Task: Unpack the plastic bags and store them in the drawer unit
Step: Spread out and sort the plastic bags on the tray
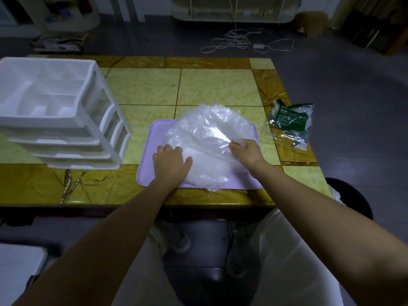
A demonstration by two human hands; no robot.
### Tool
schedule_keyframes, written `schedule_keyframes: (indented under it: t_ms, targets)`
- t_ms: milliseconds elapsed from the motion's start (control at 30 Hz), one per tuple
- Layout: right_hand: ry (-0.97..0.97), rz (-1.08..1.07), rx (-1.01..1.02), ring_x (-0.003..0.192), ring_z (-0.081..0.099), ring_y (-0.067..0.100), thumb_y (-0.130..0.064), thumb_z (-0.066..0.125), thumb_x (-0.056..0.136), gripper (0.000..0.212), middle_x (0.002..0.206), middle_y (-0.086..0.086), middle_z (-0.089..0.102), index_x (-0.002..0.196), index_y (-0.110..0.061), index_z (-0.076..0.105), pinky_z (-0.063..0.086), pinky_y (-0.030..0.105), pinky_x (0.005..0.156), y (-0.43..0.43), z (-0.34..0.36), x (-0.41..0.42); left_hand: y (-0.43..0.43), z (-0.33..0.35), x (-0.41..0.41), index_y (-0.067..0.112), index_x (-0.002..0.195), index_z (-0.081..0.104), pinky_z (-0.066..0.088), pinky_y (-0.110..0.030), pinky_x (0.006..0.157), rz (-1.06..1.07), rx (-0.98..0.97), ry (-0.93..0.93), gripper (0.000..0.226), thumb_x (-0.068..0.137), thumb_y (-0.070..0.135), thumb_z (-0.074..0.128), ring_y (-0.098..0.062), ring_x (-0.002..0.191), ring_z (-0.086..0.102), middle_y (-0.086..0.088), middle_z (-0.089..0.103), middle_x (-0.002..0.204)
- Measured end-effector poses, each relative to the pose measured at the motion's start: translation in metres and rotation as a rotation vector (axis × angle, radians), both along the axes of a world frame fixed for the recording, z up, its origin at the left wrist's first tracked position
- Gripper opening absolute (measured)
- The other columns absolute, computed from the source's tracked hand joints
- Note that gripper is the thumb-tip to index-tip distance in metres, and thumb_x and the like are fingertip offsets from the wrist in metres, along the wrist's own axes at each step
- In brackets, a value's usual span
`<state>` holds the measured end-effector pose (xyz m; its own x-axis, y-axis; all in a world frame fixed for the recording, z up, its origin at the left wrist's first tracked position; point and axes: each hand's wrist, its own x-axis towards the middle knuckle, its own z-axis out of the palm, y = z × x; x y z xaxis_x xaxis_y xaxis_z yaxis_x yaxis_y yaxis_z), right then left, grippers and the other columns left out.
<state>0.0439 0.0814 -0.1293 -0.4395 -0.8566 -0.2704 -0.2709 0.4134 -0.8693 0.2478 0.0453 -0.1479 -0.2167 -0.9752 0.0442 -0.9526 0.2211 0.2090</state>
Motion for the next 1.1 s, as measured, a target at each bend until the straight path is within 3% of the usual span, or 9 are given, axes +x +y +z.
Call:
schedule_keyframes:
  t_ms: [67,167,300,400,567,733,800,900,1100]
  targets:
    - [-0.058,-0.018,-0.008,0.064,0.042,0.019,-0.019,0.056,0.087,0.028,0.063,0.003,0.047,0.06,-0.02,0.049,0.035,0.03,0.064,0.001,0.002,0.001,0.0,0.011,-0.008,0.01,0.103,0.065,0.039,-0.035,0.078,0.006,-0.009,0.274,0.03,0.091,0.035,0.052,-0.027,0.094,0.054,-0.012,0.063,0.099]
    - [-0.121,0.005,-0.045,0.062,0.039,0.017,-0.017,0.054,0.087,0.019,0.068,0.005,0.046,0.067,-0.017,0.053,0.033,0.027,0.059,0.006,0.009,0.005,0.002,0.028,-0.031,0.007,0.087,0.067,0.046,-0.031,0.068,0.154,0.39,0.83,0.032,0.09,0.038,0.058,-0.02,0.068,0.059,-0.013,0.069,0.084]
    - [-0.227,0.171,-0.031,0.069,0.051,0.016,-0.018,0.059,0.091,0.012,0.079,0.007,0.057,0.092,-0.007,0.065,0.041,0.025,0.062,0.015,0.013,0.01,0.004,0.028,-0.05,0.011,0.117,0.055,0.052,-0.039,0.095,0.372,1.043,1.399,0.058,0.077,0.05,0.072,-0.027,0.098,0.067,-0.017,0.064,0.114]
    - [-0.249,0.276,0.049,0.068,0.05,0.015,-0.021,0.06,0.09,0.016,0.074,0.006,0.056,0.082,-0.009,0.064,0.038,0.024,0.065,0.021,0.015,0.013,0.002,0.018,-0.054,0.011,0.128,0.054,0.047,-0.043,0.103,0.485,1.076,1.636,0.056,0.08,0.034,0.074,-0.026,0.108,0.064,-0.014,0.063,0.124]
    - [-0.326,0.187,0.089,0.058,0.046,0.012,-0.018,0.05,0.092,0.014,0.065,-0.002,0.052,0.083,-0.011,0.057,0.036,0.023,0.055,0.022,0.025,0.022,0.006,0.017,-0.054,0.003,0.122,0.058,0.046,-0.045,0.103,0.542,1.094,1.84,0.053,0.078,0.025,0.077,-0.031,0.108,0.065,-0.019,0.066,0.119]
    - [-0.378,0.195,0.037,0.042,0.044,0.006,-0.004,0.048,0.091,0.027,0.055,-0.004,0.045,0.067,-0.014,0.046,0.033,0.014,0.037,0.028,0.032,0.024,-0.012,-0.013,-0.053,0.013,0.135,0.049,0.051,-0.045,0.097,0.618,0.94,1.773,0.106,0.04,0.034,0.094,-0.03,0.103,0.068,-0.014,0.065,0.12]
    - [-0.328,0.195,0.039,0.058,0.055,0.01,-0.006,0.054,0.09,0.004,0.074,0.001,0.055,0.09,-0.009,0.056,0.042,0.017,0.049,0.03,0.031,0.025,-0.016,-0.015,-0.05,0.013,0.13,0.052,0.054,-0.047,0.091,0.647,0.862,1.713,0.098,0.044,0.036,0.091,-0.03,0.099,0.068,-0.013,0.066,0.117]
    - [-0.146,0.12,-0.091,0.08,0.054,0.016,-0.007,0.057,0.089,0.038,0.097,0.001,0.052,0.125,-0.013,0.046,0.045,0.021,0.065,0.032,0.023,0.018,0.0,0.021,-0.044,0.008,0.123,0.055,0.056,-0.045,0.087,0.612,0.757,1.682,0.052,0.077,0.024,0.076,-0.026,0.091,0.069,-0.012,0.067,0.113]
    - [0.7,0.449,-0.453,0.143,0.025,0.022,0.01,0.042,0.069,0.085,0.155,0.004,0.022,0.146,-0.024,0.032,0.026,0.033,0.11,0.054,0.024,-0.006,0.0,0.041,-0.023,0.005,0.115,0.061,0.058,-0.025,0.063,0.545,0.854,1.612,0.028,0.089,0.012,0.064,-0.017,0.073,0.07,-0.008,0.073,0.095]
